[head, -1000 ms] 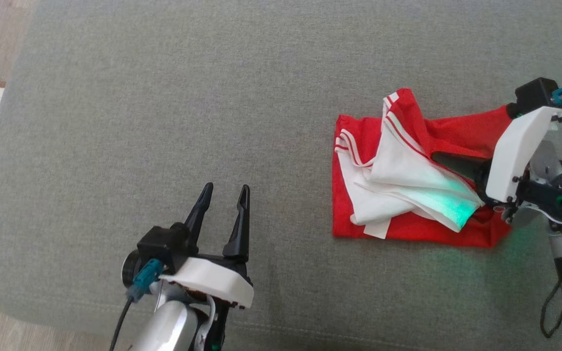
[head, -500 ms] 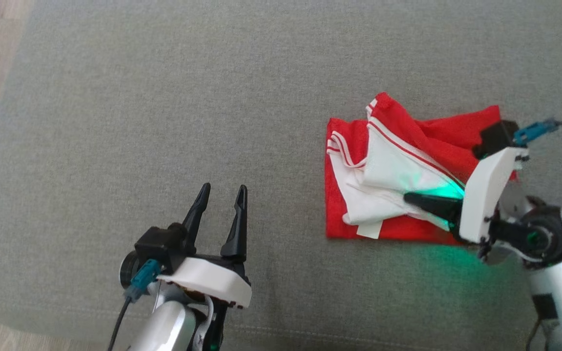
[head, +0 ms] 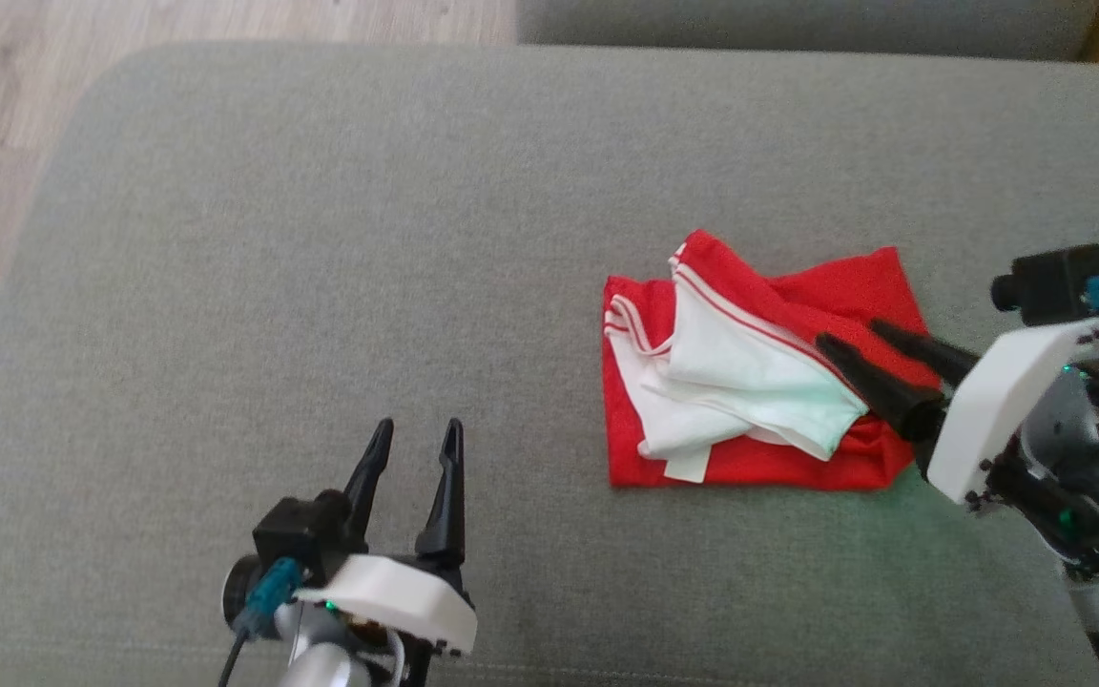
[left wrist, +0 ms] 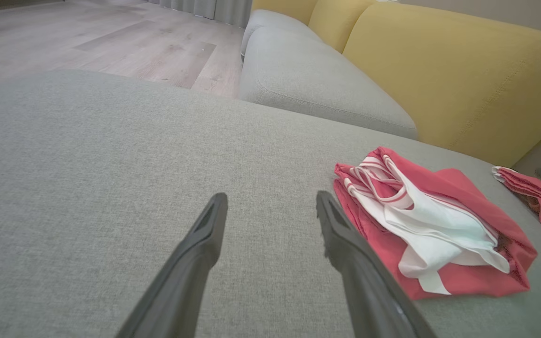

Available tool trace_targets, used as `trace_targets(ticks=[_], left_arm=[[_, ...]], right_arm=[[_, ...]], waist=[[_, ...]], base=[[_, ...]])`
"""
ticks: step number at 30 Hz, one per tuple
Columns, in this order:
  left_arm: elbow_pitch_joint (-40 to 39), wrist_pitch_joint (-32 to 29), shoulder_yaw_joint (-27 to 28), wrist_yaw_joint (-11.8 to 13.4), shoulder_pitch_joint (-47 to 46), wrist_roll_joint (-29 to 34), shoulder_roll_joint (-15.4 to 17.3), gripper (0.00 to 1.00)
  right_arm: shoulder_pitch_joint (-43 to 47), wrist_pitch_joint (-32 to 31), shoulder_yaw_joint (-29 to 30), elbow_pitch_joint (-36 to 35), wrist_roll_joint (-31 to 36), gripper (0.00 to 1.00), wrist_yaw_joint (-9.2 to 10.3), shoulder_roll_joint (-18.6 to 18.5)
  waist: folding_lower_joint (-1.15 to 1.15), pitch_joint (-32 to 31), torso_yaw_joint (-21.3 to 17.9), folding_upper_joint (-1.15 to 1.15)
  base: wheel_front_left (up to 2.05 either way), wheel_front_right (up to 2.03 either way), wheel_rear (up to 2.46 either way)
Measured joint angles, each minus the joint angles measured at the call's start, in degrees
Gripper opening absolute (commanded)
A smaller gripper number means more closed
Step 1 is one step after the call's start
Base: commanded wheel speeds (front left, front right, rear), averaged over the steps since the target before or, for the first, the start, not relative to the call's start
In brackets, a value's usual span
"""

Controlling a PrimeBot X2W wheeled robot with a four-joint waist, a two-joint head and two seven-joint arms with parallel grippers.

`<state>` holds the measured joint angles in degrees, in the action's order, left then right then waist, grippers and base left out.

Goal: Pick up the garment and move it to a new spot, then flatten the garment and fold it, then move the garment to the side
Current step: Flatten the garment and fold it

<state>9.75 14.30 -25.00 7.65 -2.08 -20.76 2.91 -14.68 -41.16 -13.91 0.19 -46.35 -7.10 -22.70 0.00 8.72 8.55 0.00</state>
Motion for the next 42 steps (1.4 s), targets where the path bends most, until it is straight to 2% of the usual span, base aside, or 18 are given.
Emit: trace_targets(ticks=[5,9,12,13,14,17,21,28,34,37,42], left_arm=[[-0.11,0.00,0.31,0.23,2.05,0.07,0.03,1.00],[-0.13,0.00,0.52,0.18,2.23,0.59,0.02,1.00],[-0.32,0.00,1.43,0.22,3.13,0.68,0.03,1.00],[-0.55,0.00,1.77,0.25,4.33,1.11,0.07,1.00],[-0.55,0.00,1.77,0.25,4.33,1.11,0.07,1.00],[-1.13,0.00,2.31,0.43,6.39,1.54,0.12,1.00],[-1.88,0.00,3.80,0.89,8.79,2.25,0.51,1.00],[-2.59,0.00,5.49,0.92,10.75,3.56,0.80,1.00],[-3.21,0.00,5.84,0.74,11.32,3.88,0.80,1.00],[-3.56,0.00,5.81,0.37,11.26,4.07,0.78,1.00],[-3.80,0.00,5.52,-0.04,10.25,4.16,0.73,1.00]], right_arm=[[0.46,13.80,-3.60,0.98,8.94,1.00,0.00,-3.68],[0.14,25.61,-6.39,5.42,16.25,1.00,0.00,-4.48],[0.03,33.82,-6.15,9.29,19.86,1.00,0.00,-2.98],[0.13,38.98,-5.34,11.59,21.70,1.00,0.00,-0.70],[0.13,38.98,-5.34,11.59,21.70,1.00,0.00,-0.70],[1.69,45.13,-3.66,13.78,24.55,1.00,0.00,2.42],[7.77,51.52,1.27,15.58,27.61,1.00,0.00,6.70],[15.71,54.57,7.50,15.96,31.97,1.00,0.00,12.18],[16.08,54.95,9.07,16.73,33.34,1.00,0.00,13.21],[15.41,54.32,7.86,17.72,33.30,1.00,0.00,13.10],[7.55,47.84,1.45,18.37,30.28,1.00,0.00,10.68]], waist=[[0.00,-2.18,-1.15,0.00],[0.00,-3.20,-1.70,0.00],[0.00,-4.37,-2.11,0.00],[0.00,-5.33,-2.47,0.00],[0.00,-5.33,-2.47,0.00],[0.00,-6.99,-3.04,0.00],[0.00,-9.16,-3.82,0.00],[0.00,-10.91,-4.29,0.00],[0.00,-10.65,-3.61,0.00],[0.00,-9.89,-3.05,0.00],[0.00,-7.17,-1.95,0.00]], base=[[0.00,0.00,0.00],[0.00,0.00,0.00],[0.00,0.00,0.00],[0.00,0.00,0.00],[0.00,0.00,0.00],[0.00,0.00,0.00],[0.00,0.00,0.00],[0.00,0.00,0.00],[0.00,0.00,0.00],[0.00,0.00,0.00],[0.00,0.00,0.00]])
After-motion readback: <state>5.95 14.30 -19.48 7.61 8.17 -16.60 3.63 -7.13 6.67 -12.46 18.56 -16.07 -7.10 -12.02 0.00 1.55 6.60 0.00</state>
